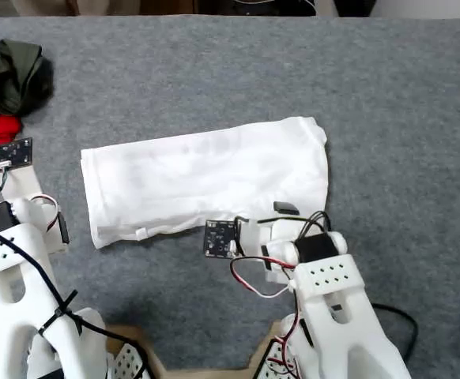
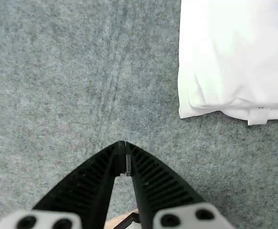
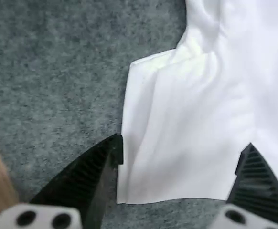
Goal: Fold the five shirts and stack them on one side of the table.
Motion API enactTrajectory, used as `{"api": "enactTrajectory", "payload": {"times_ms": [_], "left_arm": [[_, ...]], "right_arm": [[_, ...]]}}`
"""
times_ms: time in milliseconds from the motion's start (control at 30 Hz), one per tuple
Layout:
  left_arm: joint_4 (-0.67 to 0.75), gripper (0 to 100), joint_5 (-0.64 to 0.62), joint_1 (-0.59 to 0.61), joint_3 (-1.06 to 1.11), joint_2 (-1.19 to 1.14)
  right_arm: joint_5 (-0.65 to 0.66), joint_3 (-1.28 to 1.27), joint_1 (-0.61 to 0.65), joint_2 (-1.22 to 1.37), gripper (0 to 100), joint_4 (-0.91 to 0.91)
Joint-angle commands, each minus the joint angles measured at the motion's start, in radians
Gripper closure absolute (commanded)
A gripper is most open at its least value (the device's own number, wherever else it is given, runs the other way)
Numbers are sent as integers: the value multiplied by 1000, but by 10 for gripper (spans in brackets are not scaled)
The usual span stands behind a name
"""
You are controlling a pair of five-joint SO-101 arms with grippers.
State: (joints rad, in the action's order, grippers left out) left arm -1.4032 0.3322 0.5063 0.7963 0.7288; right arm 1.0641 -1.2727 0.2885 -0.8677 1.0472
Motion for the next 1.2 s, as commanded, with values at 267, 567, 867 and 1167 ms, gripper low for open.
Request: {"api": "enactTrajectory", "payload": {"times_ms": [267, 567, 867, 1167], "left_arm": [[-8, 980, 5, 11, -2, 21], [-9, 980, 5, 14, 44, 27], [-8, 980, 6, 9, 37, 22], [-2, 980, 31, 11, 37, 21]], "right_arm": [[-6, -87, 7, 87, 613, -98], [8, 104, 12, 168, 613, 69], [71, 140, 8, -22, 512, 204], [87, 114, 7, 188, 476, 54]]}}
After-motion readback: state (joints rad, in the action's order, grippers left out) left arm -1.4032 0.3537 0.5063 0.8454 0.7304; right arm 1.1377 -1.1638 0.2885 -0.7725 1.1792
